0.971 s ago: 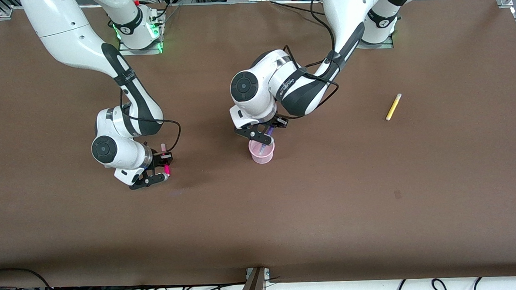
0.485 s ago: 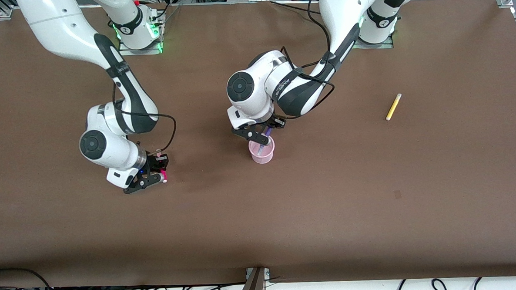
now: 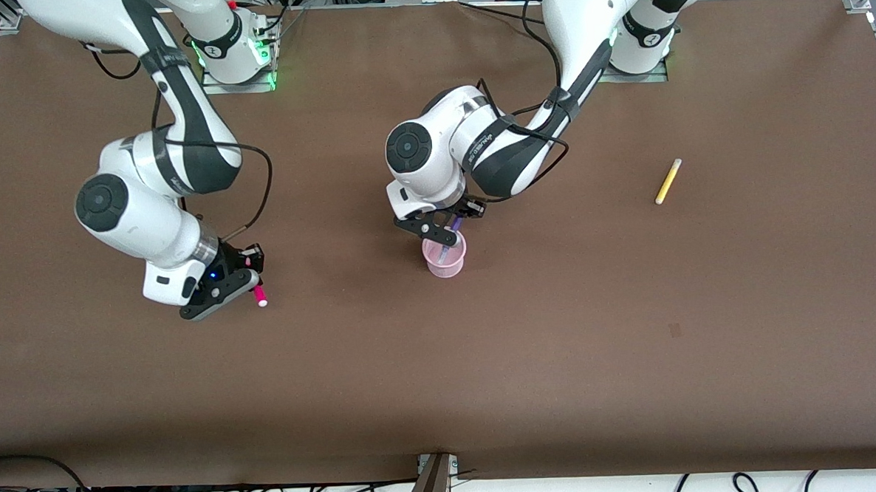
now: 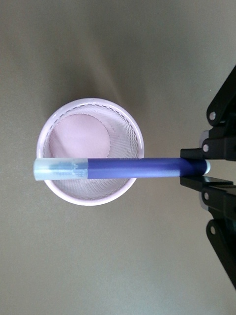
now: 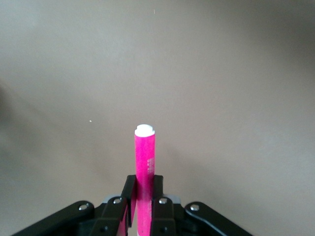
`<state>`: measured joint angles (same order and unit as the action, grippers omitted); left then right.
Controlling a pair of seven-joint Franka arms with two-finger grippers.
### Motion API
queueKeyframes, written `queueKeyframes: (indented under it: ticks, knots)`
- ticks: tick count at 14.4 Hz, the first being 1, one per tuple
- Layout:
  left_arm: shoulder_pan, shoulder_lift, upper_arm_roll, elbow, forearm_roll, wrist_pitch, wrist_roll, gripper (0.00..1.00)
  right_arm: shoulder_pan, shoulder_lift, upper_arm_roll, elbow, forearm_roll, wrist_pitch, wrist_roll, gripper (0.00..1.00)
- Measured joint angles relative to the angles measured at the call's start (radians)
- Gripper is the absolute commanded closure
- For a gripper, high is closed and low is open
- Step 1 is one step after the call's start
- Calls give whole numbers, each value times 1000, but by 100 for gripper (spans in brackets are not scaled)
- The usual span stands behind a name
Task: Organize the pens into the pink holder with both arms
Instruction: 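Lower the blue marker into the cup while the right gripper grasps pink marker, then open the left gripper and withdraw while the right gripper lifts pink marker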
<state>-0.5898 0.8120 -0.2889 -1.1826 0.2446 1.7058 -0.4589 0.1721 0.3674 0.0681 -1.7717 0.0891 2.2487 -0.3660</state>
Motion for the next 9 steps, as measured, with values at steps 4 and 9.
queueKeyframes:
  ticks: [4,9]
  knots:
    - [0,0,0,1,0,-12,-1,24,0,-61,0,0,0,-90,-5,100]
    - [-1,0,0,6,0,-17,-2,0,0,-185,-23,3,-1,-272,-5,100]
